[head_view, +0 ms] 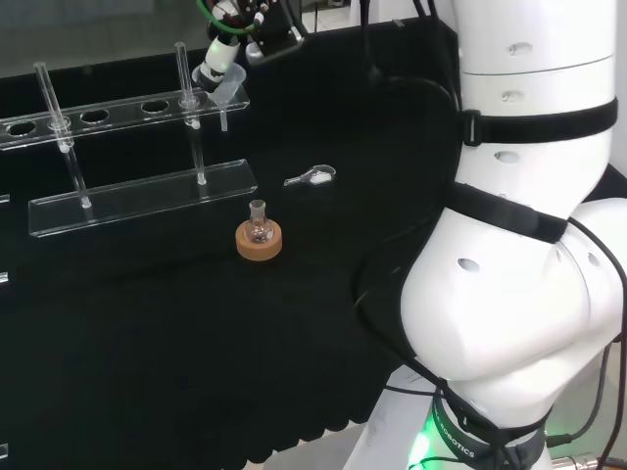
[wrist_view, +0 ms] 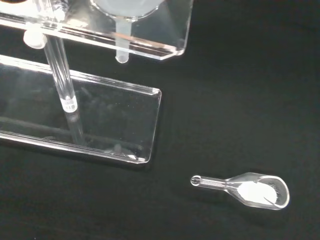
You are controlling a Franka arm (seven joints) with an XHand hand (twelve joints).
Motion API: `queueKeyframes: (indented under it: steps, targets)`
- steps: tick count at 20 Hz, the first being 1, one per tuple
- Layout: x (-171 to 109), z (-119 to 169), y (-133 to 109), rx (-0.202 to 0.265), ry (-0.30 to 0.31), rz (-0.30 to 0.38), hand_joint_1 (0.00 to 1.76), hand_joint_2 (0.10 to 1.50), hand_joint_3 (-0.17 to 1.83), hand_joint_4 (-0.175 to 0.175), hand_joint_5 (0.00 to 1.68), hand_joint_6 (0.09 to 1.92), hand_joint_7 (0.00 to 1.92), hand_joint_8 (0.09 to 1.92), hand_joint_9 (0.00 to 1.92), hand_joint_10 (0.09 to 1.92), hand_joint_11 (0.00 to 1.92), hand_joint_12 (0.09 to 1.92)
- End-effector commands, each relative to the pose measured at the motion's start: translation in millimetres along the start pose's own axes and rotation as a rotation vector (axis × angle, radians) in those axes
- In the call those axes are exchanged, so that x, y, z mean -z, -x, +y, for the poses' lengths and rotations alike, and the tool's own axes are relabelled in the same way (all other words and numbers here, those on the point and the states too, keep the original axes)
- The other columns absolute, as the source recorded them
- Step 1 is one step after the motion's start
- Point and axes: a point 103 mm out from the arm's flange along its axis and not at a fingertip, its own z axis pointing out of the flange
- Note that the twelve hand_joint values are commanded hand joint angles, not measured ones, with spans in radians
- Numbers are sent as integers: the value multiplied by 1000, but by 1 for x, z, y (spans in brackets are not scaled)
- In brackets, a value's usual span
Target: Pick up the funnel from the transparent funnel stand.
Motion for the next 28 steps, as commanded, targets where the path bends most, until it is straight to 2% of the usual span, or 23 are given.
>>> queueKeyframes:
  steps: [1, 6, 8, 11, 18, 25, 28]
  targets:
    - [-5, 11, -13, -2, -41, -14, 582, 732, 187, -40, 95, 87, 0, 627, 198, 811, 179, 1514]
    - [-11, 18, -14, 14, -56, -2, 607, 724, 187, -34, 42, 87, 0, 568, 158, 839, 197, 1511]
    - [-13, 18, 0, 25, -55, 16, 611, 723, 187, -34, 38, 87, 0, 564, 156, 843, 201, 1511]
    - [-13, 19, 3, 20, -56, 15, 615, 723, 188, -33, 38, 87, 0, 561, 157, 849, 206, 1511]
    - [-19, 26, -16, 28, -72, 2, 621, 720, 196, -31, 73, 87, 1, 623, 204, 861, 232, 1502]
    - [-20, 24, -14, 33, -60, 0, 622, 717, 206, -30, 90, 87, 1, 663, 251, 840, 246, 1497]
    - [-22, 24, -1, 33, -46, 6, 622, 712, 222, -33, 113, 87, 30, 690, 328, 778, 261, 1488]
